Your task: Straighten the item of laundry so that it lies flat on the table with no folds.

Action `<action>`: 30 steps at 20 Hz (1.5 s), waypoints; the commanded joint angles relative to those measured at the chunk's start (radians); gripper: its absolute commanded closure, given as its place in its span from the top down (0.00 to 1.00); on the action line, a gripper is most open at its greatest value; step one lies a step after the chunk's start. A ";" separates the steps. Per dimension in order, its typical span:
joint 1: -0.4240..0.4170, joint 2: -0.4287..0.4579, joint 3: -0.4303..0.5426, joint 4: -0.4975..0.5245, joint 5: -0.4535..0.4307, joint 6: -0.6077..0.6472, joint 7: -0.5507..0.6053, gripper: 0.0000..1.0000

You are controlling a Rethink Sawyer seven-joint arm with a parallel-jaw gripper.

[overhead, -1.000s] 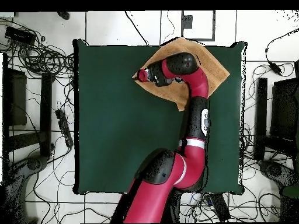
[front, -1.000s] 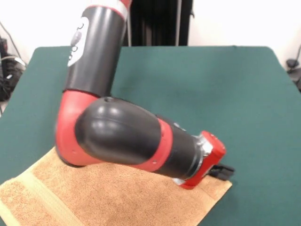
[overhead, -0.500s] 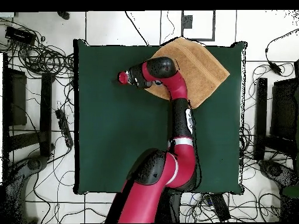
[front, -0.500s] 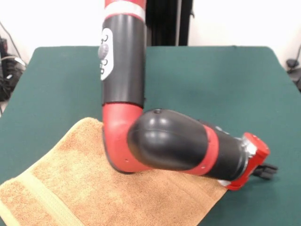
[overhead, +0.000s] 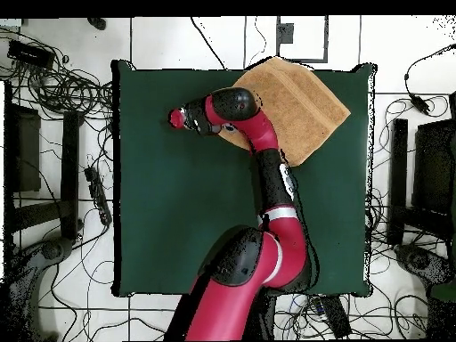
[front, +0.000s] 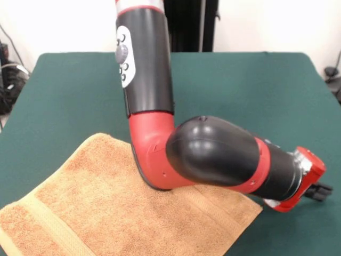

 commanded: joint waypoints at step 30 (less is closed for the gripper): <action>0.004 -0.107 -0.182 -0.056 -0.336 0.114 -0.044 0.00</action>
